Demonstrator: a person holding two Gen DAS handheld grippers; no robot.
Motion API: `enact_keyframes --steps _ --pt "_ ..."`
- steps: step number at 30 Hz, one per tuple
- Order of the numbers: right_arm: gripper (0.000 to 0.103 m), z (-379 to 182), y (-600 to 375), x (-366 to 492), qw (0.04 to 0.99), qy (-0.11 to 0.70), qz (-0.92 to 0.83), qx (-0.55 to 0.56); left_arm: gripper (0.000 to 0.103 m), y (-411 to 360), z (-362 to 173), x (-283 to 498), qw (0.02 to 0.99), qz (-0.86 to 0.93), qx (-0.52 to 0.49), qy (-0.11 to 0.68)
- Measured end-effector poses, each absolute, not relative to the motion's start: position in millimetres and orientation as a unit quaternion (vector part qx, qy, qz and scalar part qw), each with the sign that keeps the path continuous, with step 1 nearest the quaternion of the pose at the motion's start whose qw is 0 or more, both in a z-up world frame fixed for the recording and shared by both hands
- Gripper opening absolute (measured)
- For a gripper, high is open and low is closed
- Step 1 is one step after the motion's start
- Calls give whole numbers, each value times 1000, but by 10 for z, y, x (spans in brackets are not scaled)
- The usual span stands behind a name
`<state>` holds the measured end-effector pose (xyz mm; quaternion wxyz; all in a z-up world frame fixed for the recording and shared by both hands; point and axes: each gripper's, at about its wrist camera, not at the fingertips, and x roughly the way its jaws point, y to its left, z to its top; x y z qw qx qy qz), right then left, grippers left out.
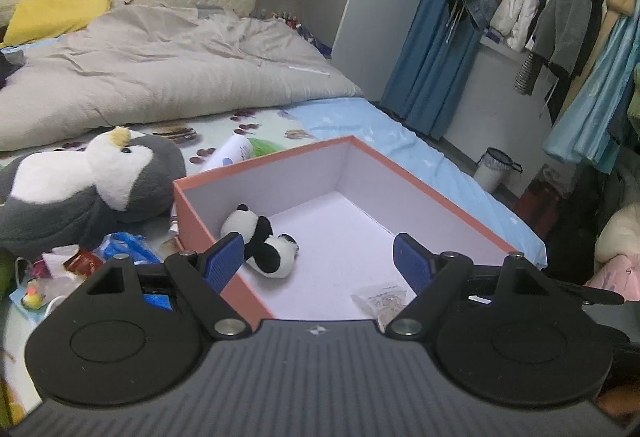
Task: Organize soft objects
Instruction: 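Move both tools back to the pile of wrappers beside the penguin plush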
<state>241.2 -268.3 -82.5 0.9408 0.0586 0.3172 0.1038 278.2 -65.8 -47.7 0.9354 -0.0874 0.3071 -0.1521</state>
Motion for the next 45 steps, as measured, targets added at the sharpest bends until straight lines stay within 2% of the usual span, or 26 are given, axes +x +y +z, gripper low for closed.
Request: enact_keyframes --steps 19,33,45 --pt "60 -730 -2300 1837 943 290 161 45 85 -284 -579 1945 939 -121 -109 303" --pt "60 -837 -1907 1479 924 319 209 15 85 202 -775 1441 936 -70 -123 322" --pt "60 -960 -1403 1535 903 341 261 -20 85 729 -1055 1177 927 8 -182 327"
